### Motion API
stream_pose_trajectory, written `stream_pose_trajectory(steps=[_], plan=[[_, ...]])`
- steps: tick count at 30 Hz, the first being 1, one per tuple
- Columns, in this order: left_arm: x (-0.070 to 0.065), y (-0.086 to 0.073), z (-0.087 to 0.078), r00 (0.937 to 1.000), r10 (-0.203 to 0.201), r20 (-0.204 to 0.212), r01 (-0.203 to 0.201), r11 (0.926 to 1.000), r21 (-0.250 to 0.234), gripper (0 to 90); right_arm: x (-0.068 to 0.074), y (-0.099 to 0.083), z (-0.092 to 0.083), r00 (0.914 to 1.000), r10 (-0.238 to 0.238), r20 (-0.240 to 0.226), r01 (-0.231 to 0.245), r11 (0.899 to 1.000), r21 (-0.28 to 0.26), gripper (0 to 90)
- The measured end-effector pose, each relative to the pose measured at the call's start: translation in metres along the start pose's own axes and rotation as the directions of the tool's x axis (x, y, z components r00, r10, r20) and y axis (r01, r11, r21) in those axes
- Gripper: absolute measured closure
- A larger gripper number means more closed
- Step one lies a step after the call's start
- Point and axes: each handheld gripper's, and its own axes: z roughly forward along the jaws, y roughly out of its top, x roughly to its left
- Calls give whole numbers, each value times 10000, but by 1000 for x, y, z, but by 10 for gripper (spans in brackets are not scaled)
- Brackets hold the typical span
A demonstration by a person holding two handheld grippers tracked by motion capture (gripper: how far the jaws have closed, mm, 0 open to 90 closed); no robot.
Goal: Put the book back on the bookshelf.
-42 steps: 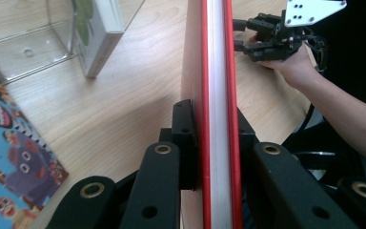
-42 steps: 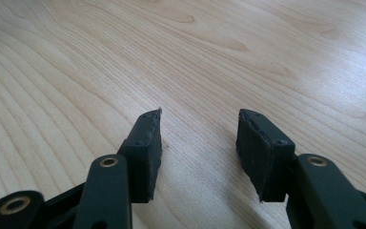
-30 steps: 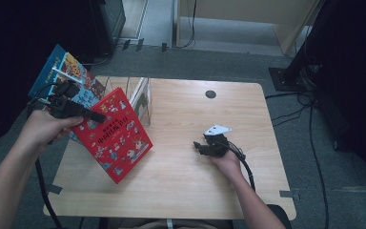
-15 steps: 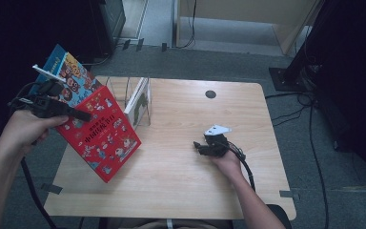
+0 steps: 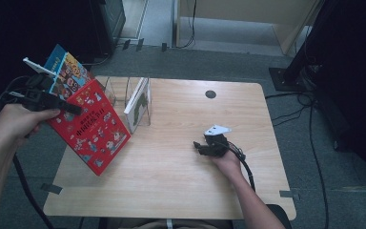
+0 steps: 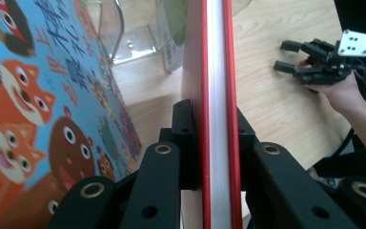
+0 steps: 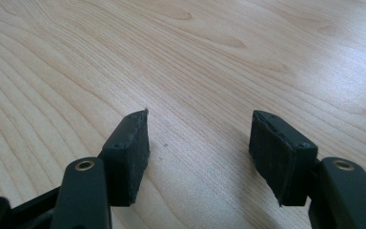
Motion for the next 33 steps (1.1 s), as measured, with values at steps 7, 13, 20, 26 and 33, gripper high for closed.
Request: stream_pose_trajectory(steps=[7, 13, 20, 26, 33], plan=[[2, 13, -1, 10000, -80, -57, 80, 9999, -81, 797, 0, 0, 0, 10000, -1, 5, 1, 10000, -3, 390], [3, 22, 2, 9995, -122, -300, 120, 9999, -71, 797, 0, 0, 0, 10000, -4, 2, 4, 10000, 2, 390], [8, 28, 7, 9988, -314, -362, 313, 9995, -34, 797, 1, 1, 1, 10000, -11, -14, 11, 10000, 5, 390], [11, 34, 11, 9983, -334, -468, 325, 9992, -212, 797, 0, 1, 1, 10000, -10, -18, 10, 10000, 7, 390], [12, 48, 17, 9985, -323, -445, 318, 9994, -129, 798, 1, 1, 1, 10000, 5, -34, -5, 10000, 20, 392]])
